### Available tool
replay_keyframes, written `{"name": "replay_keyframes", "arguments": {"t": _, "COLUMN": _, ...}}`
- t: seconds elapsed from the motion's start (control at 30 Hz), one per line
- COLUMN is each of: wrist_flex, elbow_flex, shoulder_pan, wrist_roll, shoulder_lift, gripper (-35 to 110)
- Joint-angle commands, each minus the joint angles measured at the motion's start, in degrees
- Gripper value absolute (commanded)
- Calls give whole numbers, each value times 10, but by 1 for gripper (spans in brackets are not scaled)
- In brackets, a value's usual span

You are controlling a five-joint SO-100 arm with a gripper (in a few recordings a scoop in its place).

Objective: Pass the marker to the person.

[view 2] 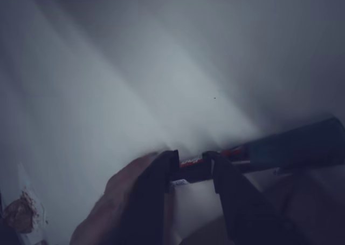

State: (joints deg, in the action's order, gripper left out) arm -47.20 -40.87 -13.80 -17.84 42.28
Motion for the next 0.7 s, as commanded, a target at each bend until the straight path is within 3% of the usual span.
{"name": "replay_keyframes", "arguments": {"t": 0.0, "wrist_flex": -9, "elbow_flex": 7, "shoulder_pan": 5, "wrist_roll": 13, "shoulder_lift": 11, "gripper": 9}}
{"name": "replay_keyframes", "arguments": {"t": 0.67, "wrist_flex": -191, "elbow_flex": -20, "shoulder_pan": 6, "wrist_roll": 66, "shoulder_lift": 121, "gripper": 12}}
